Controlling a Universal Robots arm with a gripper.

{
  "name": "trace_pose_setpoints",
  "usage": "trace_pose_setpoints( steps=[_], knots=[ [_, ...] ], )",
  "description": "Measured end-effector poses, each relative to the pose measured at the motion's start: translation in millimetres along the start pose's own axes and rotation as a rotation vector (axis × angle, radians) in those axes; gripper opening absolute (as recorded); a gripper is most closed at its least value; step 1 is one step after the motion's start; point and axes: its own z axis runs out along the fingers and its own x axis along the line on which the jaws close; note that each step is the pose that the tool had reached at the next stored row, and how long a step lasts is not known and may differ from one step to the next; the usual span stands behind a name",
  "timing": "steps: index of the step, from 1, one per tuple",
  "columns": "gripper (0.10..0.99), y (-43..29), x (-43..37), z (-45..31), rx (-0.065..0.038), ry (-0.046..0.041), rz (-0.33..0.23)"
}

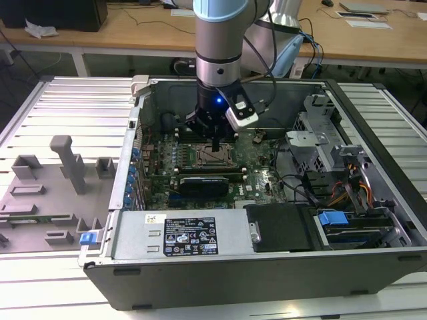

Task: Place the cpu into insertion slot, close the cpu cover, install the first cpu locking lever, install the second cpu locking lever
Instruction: 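Install the first cpu locking lever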

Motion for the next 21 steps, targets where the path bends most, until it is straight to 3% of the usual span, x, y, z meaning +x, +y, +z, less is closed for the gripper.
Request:
trace_pose_setpoints(
  steps=[3, 7, 21],
  knots=[
    [0.106, -0.2, -0.1, -2.1, 0.002, 0.0001, 0.000],
    [0.106, 0.1, -0.6, -12.5, 0.003, 0.0001, -0.001],
    [0.106, 0.1, -0.6, -13.2, 0.003, 0.0001, 0.000]
  ],
)
